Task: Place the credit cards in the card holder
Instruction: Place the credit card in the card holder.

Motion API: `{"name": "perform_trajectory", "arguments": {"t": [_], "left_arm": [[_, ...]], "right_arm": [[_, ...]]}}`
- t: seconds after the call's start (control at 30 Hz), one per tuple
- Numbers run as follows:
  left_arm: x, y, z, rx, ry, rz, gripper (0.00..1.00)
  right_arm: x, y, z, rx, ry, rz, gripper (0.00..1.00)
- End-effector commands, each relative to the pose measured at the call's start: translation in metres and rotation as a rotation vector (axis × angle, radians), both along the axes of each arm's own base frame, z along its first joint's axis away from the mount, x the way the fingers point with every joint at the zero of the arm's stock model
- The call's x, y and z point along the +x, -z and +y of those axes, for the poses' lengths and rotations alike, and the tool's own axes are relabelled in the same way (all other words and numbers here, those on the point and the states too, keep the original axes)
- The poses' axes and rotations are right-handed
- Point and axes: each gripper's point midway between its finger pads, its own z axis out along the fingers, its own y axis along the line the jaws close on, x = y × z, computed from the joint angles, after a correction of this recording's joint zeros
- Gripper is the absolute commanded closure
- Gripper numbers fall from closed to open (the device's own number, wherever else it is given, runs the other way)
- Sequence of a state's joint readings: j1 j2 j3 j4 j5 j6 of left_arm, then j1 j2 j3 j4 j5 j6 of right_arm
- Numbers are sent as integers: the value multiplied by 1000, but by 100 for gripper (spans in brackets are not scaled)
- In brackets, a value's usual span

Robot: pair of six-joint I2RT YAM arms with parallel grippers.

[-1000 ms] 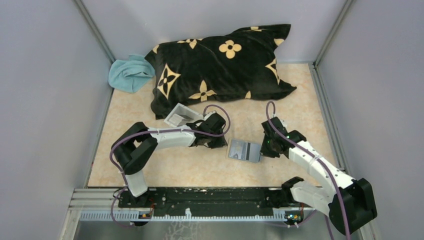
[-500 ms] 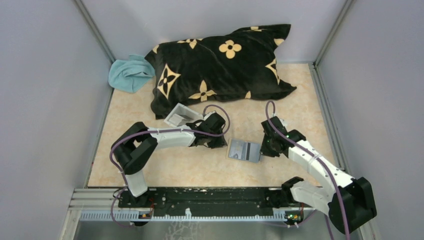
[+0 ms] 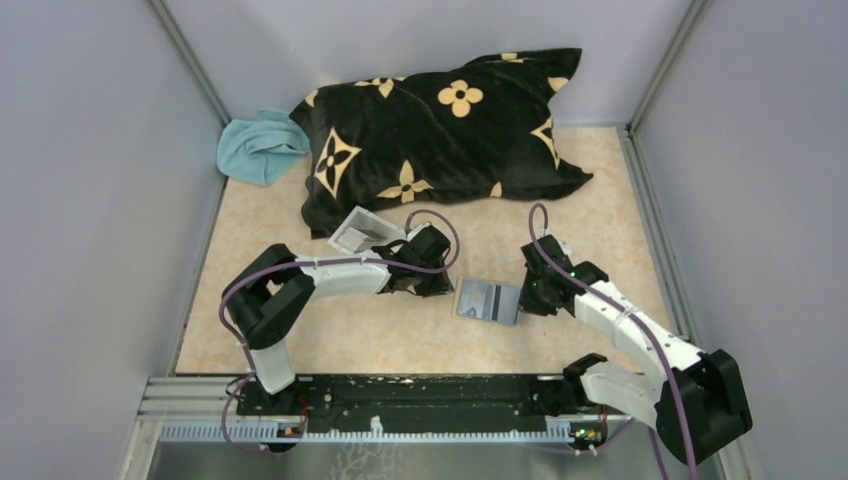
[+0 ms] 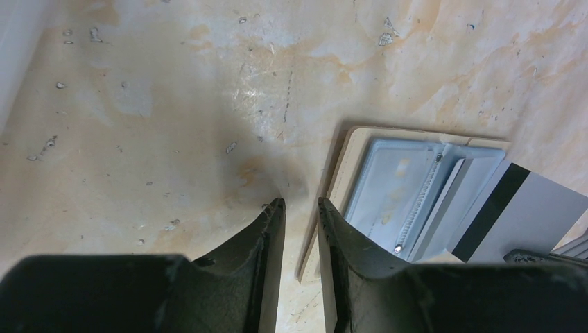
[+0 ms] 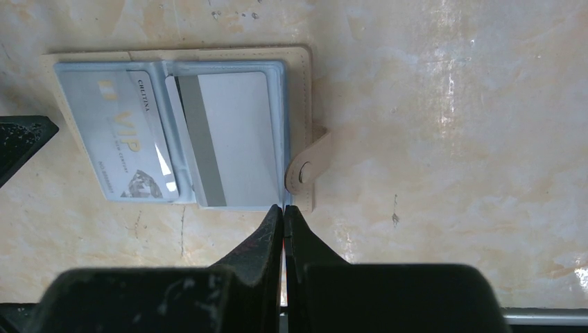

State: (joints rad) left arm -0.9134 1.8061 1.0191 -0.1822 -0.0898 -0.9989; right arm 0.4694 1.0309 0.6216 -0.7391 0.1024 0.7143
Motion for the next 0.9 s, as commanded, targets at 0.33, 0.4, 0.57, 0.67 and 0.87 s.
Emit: {"name": "perform_trajectory", "arguments": {"t": [0.33, 0.4, 0.57, 0.67, 0.87], "left_arm": [[-34, 54, 68, 277, -23, 138, 68], [-34, 55, 67, 277, -23, 141, 69], [-36, 56, 69, 279, -28, 144, 69], [-36, 57, 70, 281, -28, 145, 69], [-36, 59, 69, 284, -28, 151, 69]], "right_arm": [[3, -13, 1, -22, -10, -28, 100], [2, -12, 1, -26, -8, -19, 100], [3, -13, -2, -38, 2, -25, 100], [5, -16, -3, -41, 12, -41, 100], [7, -20, -6, -49, 25, -56, 100]]}}
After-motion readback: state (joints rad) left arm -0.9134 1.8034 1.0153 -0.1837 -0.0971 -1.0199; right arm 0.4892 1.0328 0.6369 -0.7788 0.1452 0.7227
